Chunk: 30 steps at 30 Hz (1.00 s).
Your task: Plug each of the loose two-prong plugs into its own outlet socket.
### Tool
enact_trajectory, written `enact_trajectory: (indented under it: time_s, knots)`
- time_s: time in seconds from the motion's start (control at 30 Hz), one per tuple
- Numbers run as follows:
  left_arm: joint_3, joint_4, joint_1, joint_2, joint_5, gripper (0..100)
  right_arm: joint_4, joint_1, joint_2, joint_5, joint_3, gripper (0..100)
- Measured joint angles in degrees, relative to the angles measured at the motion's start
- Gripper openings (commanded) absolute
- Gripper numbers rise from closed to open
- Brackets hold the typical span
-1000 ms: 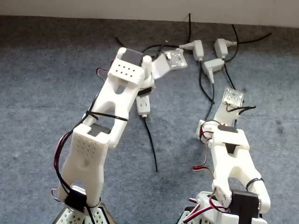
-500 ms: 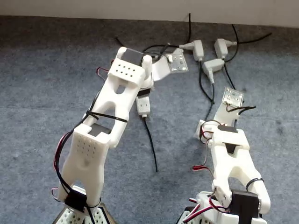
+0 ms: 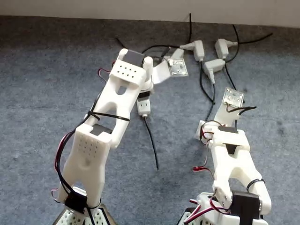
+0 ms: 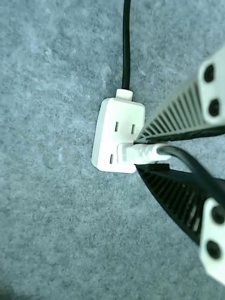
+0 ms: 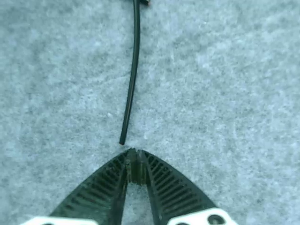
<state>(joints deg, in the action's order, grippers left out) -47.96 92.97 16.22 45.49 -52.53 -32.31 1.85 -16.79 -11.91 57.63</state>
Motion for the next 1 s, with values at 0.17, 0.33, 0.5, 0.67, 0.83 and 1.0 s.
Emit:
enact_trajectory:
  time_s: [0.17, 0.33, 0.5, 0.67, 0.83, 1.0]
  knots:
    - [-0.53, -0.18, 0.09, 0.44, 0.00, 1, 0.00, 0.00, 0.00, 0.00, 0.00, 0.9]
    - [-1.58, -1.14, 0.00, 0.70, 0.00, 1, 0.00, 0.00, 0.00, 0.00, 0.00, 0.9]
    - [-2.02, -1.23, 0.70, 1.14, -0.09, 1, 0.00, 0.00, 0.00, 0.00, 0.00, 0.9]
    - [-2.02, -1.32, 0.62, 1.23, -0.09, 1, 0.00, 0.00, 0.00, 0.00, 0.00, 0.9]
    - [-1.41, -1.49, 0.62, 1.23, -0.18, 1, 0.18, 0.00, 0.00, 0.00, 0.00, 0.9]
    - [2.55, -2.02, 0.62, 0.44, -3.34, 1, 0.18, 0.00, 0.00, 0.00, 0.00, 0.9]
